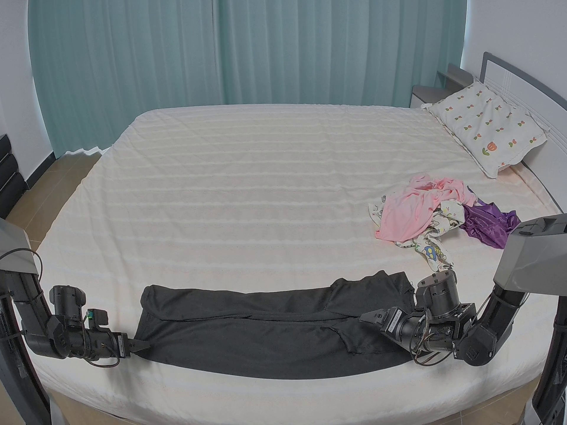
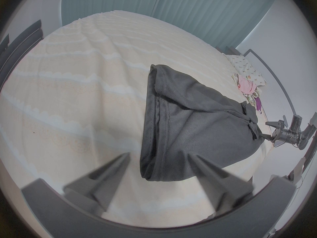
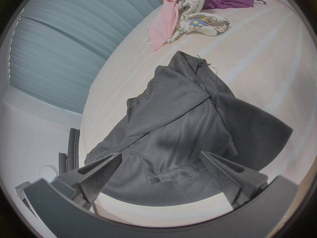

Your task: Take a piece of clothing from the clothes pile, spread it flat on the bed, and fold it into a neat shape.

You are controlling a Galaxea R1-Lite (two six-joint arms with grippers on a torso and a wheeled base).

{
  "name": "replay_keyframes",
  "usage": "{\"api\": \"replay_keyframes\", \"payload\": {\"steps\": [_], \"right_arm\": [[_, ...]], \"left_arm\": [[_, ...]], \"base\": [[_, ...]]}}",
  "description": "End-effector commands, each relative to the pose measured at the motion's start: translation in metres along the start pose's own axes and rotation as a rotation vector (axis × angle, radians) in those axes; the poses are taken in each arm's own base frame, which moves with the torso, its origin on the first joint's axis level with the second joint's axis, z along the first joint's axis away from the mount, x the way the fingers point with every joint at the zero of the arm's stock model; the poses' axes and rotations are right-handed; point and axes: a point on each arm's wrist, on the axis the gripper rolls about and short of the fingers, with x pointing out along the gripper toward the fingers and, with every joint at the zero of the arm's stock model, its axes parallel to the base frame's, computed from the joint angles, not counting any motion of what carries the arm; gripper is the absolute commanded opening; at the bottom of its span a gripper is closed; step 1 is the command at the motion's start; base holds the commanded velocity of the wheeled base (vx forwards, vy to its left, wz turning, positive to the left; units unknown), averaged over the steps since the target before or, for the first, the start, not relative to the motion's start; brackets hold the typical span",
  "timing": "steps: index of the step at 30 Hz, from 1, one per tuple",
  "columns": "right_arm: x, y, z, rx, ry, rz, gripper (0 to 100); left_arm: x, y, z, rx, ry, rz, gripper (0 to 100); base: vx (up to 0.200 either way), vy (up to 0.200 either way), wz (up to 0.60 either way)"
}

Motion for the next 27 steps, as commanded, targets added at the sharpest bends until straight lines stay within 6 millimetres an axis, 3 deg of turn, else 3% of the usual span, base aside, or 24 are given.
{"api": "replay_keyframes", "payload": {"steps": [1, 8, 12, 26, 27], "right_arm": [[0.000, 0.000, 0.000, -0.001, 0.001, 0.000, 100], [0.000, 0.000, 0.000, -0.001, 0.001, 0.000, 100], [0.000, 0.000, 0.000, -0.001, 0.002, -0.001, 100], [0.001, 0.000, -0.002, -0.005, 0.005, -0.001, 100], [0.001, 0.000, -0.002, -0.004, 0.005, -0.001, 100]], "left_arm": [[-0.001, 0.002, 0.003, -0.003, -0.018, -0.001, 100], [0.001, -0.001, 0.017, -0.062, -0.131, -0.061, 100], [0.007, -0.012, 0.022, -0.085, -0.162, -0.100, 100], [0.033, -0.016, 0.019, -0.065, -0.112, -0.093, 100], [0.035, -0.016, 0.018, -0.064, -0.109, -0.090, 0]], "base": [[0.000, 0.000, 0.00], [0.000, 0.000, 0.00], [0.000, 0.000, 0.00], [0.000, 0.000, 0.00], [0.000, 0.000, 0.00]]}}
